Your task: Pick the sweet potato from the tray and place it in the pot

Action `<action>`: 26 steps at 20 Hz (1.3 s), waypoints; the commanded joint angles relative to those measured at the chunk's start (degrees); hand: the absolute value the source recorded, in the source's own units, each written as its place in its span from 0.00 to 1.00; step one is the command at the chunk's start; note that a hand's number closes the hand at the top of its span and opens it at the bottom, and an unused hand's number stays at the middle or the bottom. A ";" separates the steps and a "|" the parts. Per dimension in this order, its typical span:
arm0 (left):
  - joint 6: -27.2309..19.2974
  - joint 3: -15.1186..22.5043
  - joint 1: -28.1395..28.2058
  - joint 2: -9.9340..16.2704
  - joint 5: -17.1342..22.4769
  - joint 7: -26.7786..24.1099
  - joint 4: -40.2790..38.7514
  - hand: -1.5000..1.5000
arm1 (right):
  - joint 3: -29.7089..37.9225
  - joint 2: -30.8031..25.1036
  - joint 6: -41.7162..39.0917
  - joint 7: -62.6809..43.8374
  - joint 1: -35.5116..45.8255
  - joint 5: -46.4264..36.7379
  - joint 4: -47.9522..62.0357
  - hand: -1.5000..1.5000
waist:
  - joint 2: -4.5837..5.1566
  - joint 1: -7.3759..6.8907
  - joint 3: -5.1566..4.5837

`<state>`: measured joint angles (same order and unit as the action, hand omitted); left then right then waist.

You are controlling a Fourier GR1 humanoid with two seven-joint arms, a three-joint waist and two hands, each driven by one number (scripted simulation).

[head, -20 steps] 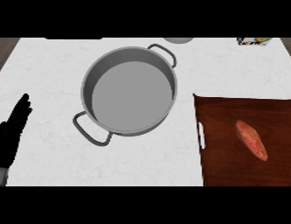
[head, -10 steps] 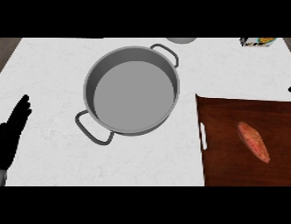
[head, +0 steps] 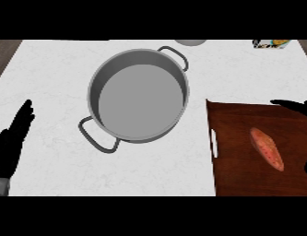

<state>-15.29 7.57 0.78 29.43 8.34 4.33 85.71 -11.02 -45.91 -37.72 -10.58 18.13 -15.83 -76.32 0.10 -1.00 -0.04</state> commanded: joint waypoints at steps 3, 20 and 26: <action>1.00 -1.82 -2.01 -0.80 -1.50 5.44 2.97 0.50 | -0.68 4.95 -5.96 -4.34 3.35 -2.47 1.85 0.00 | -0.11 0.71 0.05; 4.92 -6.61 -3.91 -6.57 -8.03 2.29 -3.17 0.50 | -1.10 14.86 -7.44 -8.28 1.39 -16.47 2.44 0.00 | -0.11 1.24 0.02; 7.73 -8.68 4.49 -7.47 -8.14 3.56 6.76 0.50 | 0.29 15.52 -3.95 -1.64 4.71 -23.83 11.94 0.00 | -0.10 0.50 0.06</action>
<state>-7.90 -0.64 2.34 23.11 1.11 6.55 87.76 -11.83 -30.59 -42.66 -14.62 21.20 -36.58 -68.12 0.01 -0.28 0.01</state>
